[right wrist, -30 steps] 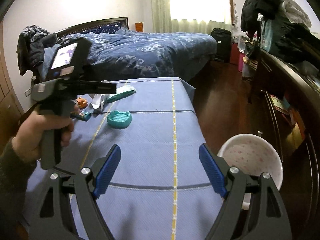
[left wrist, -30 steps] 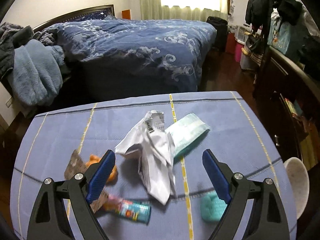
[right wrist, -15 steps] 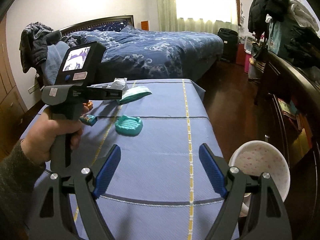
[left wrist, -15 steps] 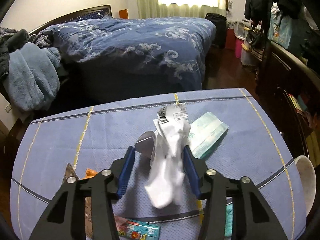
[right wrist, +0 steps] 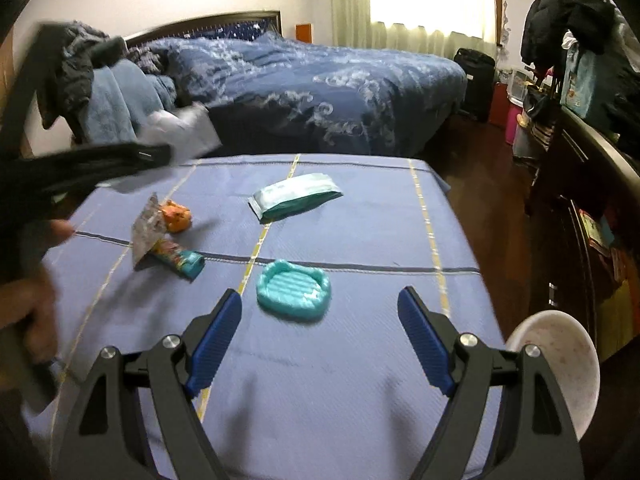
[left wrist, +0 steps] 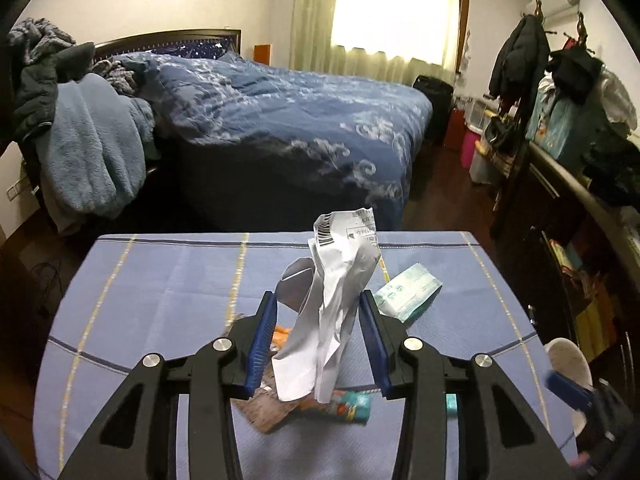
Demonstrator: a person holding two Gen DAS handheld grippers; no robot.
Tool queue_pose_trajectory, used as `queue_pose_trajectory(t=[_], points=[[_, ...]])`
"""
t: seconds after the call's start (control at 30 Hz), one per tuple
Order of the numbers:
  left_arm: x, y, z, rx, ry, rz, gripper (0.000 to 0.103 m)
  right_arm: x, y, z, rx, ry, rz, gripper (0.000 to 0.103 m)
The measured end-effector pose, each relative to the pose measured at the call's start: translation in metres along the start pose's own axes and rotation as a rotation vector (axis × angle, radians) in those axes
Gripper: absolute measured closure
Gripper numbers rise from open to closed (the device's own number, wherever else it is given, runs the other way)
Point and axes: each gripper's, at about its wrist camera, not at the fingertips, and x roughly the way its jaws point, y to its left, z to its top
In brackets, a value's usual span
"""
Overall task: Collect trash
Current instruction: 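Grasp the teal soap dish with the right tool while the left tool holds the paper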
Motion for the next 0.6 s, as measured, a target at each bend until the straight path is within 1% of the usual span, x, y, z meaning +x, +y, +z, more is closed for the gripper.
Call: queue_pose_trajectory(t=[0.17,0.33,0.4,0.43,0.47,0.53,0.6], points=[[-0.02,0.014,0.0,-0.008,-0.026,-0.018,0.059,0.034,0.009,0.006,0.032,0.081,0.011,0.022],[-0.033,0.024,-0.003,-0.017,-0.047,-0.025,0.058,0.049,0.018,0.01,0.017,0.104,-0.005,0.022],[-0.037,0.029,-0.003,-0.029,-0.052,-0.032,0.058,0.055,0.021,0.011,0.015,0.12,-0.006,0.023],[-0.04,0.031,-0.004,-0.032,-0.054,-0.032,0.058,0.058,0.022,0.011,0.015,0.128,-0.006,0.026],[-0.042,0.033,-0.005,-0.035,-0.058,-0.031,0.058,0.061,0.024,0.011,0.015,0.14,-0.011,0.031],[-0.046,0.035,-0.007,-0.037,-0.06,-0.032,0.058,0.062,0.027,0.012,0.006,0.128,-0.019,0.037],[-0.049,0.037,-0.009,-0.038,-0.064,-0.031,0.058,0.063,0.028,0.014,0.009,0.126,-0.018,0.048]])
